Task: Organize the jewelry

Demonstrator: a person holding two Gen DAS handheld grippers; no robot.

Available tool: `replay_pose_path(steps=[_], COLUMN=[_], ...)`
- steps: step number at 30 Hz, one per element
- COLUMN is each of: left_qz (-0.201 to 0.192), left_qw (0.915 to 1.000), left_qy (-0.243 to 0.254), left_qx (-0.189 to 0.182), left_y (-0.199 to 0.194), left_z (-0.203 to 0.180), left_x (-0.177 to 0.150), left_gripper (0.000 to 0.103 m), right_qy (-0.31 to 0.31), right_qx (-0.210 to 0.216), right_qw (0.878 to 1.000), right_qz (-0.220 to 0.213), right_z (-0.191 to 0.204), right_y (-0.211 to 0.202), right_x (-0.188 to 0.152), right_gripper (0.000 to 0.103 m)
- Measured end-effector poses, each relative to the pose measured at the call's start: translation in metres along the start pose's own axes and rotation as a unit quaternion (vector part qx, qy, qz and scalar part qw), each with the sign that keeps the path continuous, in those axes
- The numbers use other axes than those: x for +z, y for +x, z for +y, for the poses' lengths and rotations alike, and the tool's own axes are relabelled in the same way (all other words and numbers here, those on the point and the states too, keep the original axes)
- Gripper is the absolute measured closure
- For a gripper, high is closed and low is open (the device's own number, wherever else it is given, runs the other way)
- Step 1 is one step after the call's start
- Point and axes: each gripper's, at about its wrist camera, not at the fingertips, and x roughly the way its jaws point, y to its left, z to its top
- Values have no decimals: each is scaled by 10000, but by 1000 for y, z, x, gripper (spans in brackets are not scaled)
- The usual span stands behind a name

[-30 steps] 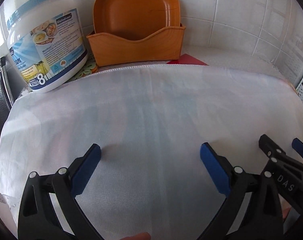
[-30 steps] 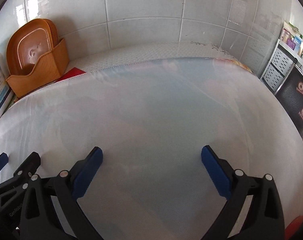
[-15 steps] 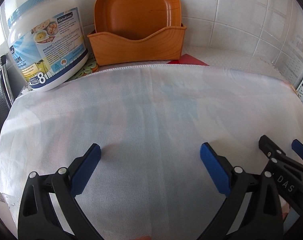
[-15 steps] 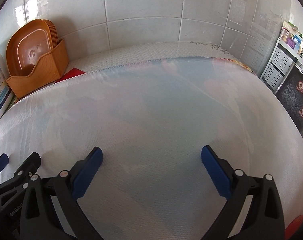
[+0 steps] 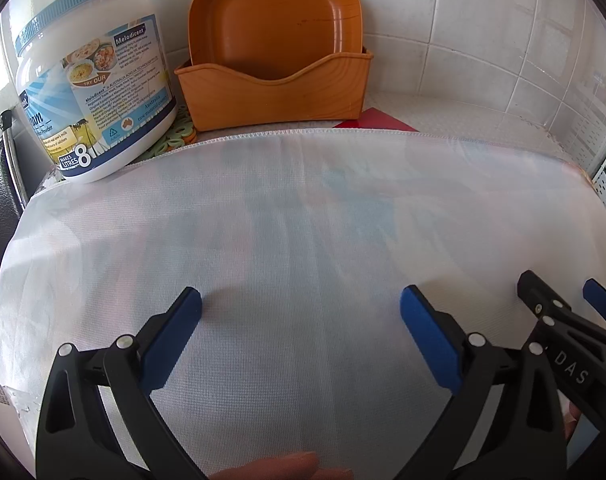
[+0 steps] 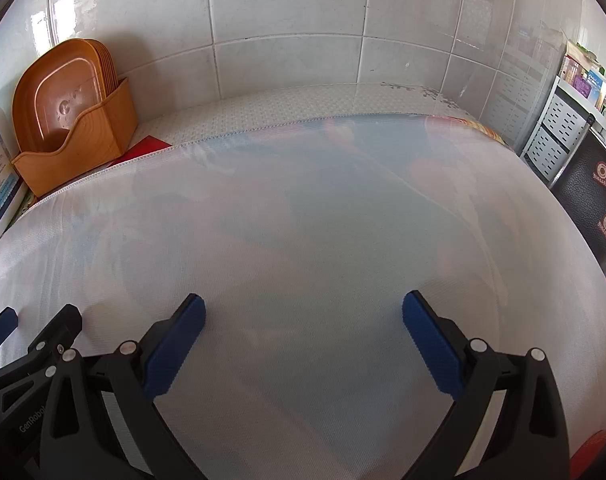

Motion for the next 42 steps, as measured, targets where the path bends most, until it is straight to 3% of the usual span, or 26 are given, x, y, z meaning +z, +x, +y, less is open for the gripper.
replay_pose_path(steps=[42], left_qz=[-9], left_qw=[10000], left_qy=[18], left_qx=[-18], left_y=[-3], left_z=[1], left_x=[-2], left_gripper=[7], right_qy=[-1], right_qx=[4], right_qw=[10000], right_qz=[3], right_z=[0], right_y=[-1], right_x=[0], right_gripper=[4])
